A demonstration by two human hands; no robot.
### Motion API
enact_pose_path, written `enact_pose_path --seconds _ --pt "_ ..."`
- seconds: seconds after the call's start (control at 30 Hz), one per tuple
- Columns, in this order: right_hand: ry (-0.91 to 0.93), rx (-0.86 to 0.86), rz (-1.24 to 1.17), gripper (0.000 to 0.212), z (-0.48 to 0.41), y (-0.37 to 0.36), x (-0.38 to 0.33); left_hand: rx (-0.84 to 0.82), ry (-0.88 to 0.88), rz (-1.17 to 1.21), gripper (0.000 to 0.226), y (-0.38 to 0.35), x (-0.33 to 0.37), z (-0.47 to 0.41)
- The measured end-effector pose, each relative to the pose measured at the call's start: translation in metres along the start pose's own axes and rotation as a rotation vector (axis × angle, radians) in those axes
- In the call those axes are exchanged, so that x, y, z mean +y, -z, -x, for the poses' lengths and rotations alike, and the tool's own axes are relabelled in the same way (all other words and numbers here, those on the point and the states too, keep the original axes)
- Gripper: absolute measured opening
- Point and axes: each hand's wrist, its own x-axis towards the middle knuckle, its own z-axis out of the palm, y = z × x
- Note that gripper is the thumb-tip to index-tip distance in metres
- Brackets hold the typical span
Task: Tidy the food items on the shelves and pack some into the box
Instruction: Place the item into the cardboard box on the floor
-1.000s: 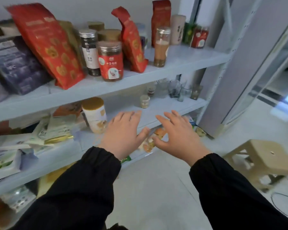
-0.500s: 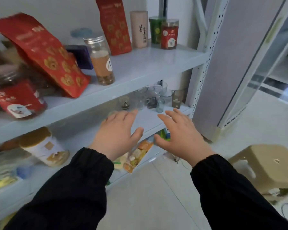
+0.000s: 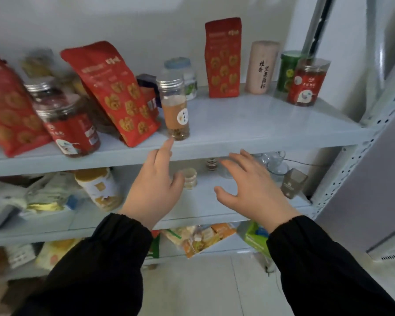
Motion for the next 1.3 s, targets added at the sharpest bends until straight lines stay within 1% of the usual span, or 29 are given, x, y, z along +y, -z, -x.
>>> enact_pose_path --seconds 0.13,0.23,0.37,0.5,0.57,0.67,0.73,0.83,0.87,0.93,0.97,1.0,1.07,1.13,1.2,1.3 --pt "0.101 0.030 -0.019 0.077 -0.033 0.002 -0.004 0.115 0.099 0.243 0.077 0.004 -0.009 -0.027" --pt "0.163 0.100 -0.011 0.071 -0.056 0.005 -0.002 0.139 0.147 0.369 0.085 -0.004 -0.011 -0.051" --pt "0.209 0.174 -0.037 0.065 -0.089 0.016 0.010 0.121 0.118 0.397 0.093 -0.020 -0.017 -0.082" --pt "0.192 0.136 -0.087 0.066 -0.113 0.022 0.020 0.146 0.172 0.356 0.098 -0.022 -0.017 -0.113" --pt "0.208 0.131 -0.104 0.062 -0.121 0.024 0.027 0.149 0.178 0.299 0.093 -0.024 -0.014 -0.123" --pt "0.250 0.106 -0.117 0.053 -0.137 0.030 0.041 0.133 0.212 0.204 0.062 -0.027 -0.010 -0.136" --pt "0.286 0.101 -0.189 0.046 -0.148 0.039 0.049 0.117 0.265 0.216 0.051 -0.026 -0.003 -0.143" --pt "0.274 0.039 -0.361 0.036 -0.164 0.055 0.064 0.125 0.283 0.327 0.046 -0.032 0.011 -0.151" --pt "0.255 -0.024 -0.469 0.037 -0.170 0.060 0.067 0.114 0.266 0.381 0.047 -0.036 0.018 -0.155" --pt "0.200 -0.192 -0.759 0.045 -0.185 0.069 0.074 0.084 0.247 0.475 0.052 -0.046 0.037 -0.168" --pt "0.159 -0.252 -0.883 0.048 -0.194 0.072 0.078 0.075 0.253 0.529 0.054 -0.052 0.050 -0.178" --pt "0.122 -0.277 -0.964 0.049 -0.204 0.074 0.083 0.069 0.271 0.582 0.055 -0.056 0.061 -0.190" --pt "0.093 -0.244 -1.034 0.050 -0.226 0.076 0.098 0.049 0.316 0.709 0.056 -0.067 0.080 -0.216" --pt "0.067 -0.202 -1.108 0.052 -0.243 0.074 0.114 0.008 0.342 0.808 0.063 -0.080 0.087 -0.236" --pt "0.022 -0.178 -1.139 0.048 -0.251 0.066 0.127 -0.012 0.357 0.856 0.069 -0.098 0.083 -0.246" --pt "0.018 -0.183 -1.105 0.045 -0.250 0.053 0.141 -0.004 0.343 0.873 0.073 -0.115 0.078 -0.246"
